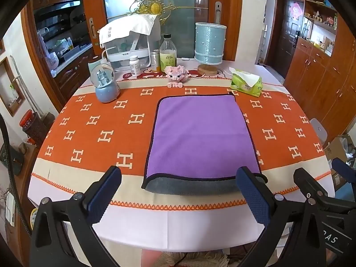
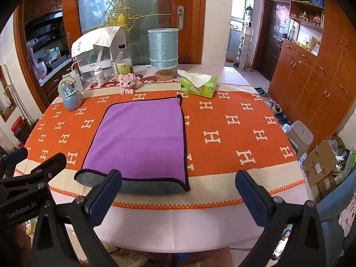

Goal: Fold towel

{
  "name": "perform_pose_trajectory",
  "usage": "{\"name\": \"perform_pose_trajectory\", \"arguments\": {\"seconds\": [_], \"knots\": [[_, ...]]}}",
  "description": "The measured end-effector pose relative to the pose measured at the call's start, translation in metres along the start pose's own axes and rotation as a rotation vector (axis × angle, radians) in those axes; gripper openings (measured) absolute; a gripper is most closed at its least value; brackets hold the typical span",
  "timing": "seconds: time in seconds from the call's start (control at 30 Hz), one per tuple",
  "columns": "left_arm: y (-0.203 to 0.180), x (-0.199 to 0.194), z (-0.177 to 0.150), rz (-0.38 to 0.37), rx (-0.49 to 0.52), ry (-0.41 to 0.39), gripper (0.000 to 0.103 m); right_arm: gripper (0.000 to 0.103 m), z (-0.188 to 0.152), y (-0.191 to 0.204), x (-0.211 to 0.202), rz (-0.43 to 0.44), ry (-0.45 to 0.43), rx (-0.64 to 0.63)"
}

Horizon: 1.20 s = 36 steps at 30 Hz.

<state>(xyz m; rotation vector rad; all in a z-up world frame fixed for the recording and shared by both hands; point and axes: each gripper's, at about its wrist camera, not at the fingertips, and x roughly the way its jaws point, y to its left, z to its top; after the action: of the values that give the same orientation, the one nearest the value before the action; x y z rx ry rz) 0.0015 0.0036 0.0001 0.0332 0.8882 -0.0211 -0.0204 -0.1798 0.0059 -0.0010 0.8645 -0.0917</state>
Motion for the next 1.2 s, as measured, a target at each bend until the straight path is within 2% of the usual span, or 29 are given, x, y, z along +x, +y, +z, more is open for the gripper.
{"name": "perform_pose_trajectory", "arguments": {"seconds": [0.9, 1.2], "knots": [[0.003, -0.002, 0.002, -0.008, -0.008, -0.010, 0.102, 0.102, 0.001, 0.005, -0.013, -0.007, -0.038, -0.015], [0.004, -0.009, 0.012, -0.007, 0.001, -0.019, 0.102, 0.102, 0.005, 0.007, -0.016, -0.020, -0.046, -0.025]]}}
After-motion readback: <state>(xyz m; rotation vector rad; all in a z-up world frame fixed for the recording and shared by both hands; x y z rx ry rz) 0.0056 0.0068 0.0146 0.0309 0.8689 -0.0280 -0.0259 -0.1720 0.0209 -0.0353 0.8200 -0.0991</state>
